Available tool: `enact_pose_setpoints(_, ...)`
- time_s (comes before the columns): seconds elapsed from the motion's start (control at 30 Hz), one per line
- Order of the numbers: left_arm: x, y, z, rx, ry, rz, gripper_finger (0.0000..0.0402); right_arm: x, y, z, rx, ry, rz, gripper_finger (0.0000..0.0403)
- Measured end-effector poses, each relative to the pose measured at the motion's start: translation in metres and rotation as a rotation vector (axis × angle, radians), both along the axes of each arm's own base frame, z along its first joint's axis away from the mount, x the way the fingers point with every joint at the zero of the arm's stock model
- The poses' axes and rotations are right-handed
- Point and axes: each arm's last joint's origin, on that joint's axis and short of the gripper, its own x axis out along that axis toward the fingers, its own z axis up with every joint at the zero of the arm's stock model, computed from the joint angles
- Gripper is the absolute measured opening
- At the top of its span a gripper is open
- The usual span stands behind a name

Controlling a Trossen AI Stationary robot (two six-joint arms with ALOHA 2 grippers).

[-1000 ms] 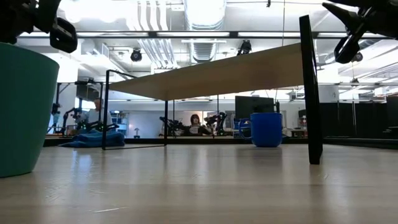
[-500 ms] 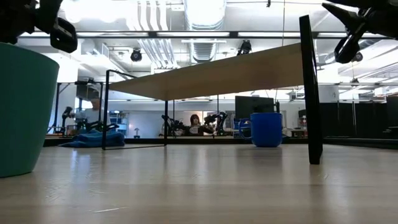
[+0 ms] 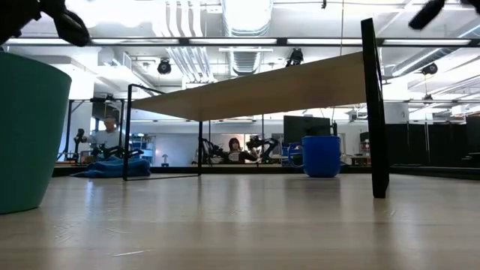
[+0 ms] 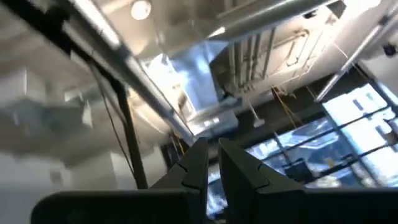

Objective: Stack small to large cups/mugs on shelf
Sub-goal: Put the transparent mug on the shelf

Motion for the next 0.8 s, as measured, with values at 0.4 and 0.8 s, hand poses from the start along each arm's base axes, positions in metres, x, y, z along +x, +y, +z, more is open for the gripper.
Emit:
enact_pose_setpoints(0.4, -0.001, 0.003, 0.003, -0.100, -0.003, 0.064, 0.0073, 0.007, 0.005, 0.127, -0.182, 0.709, 0.119, 0.0034)
enact_pose_setpoints(0.8, -0.002, 0.004, 0.014, -0.013, -0.028, 0.132, 0.0057, 0.049, 0.027, 0.153, 0.217, 1.495, 0.327, 0.0034)
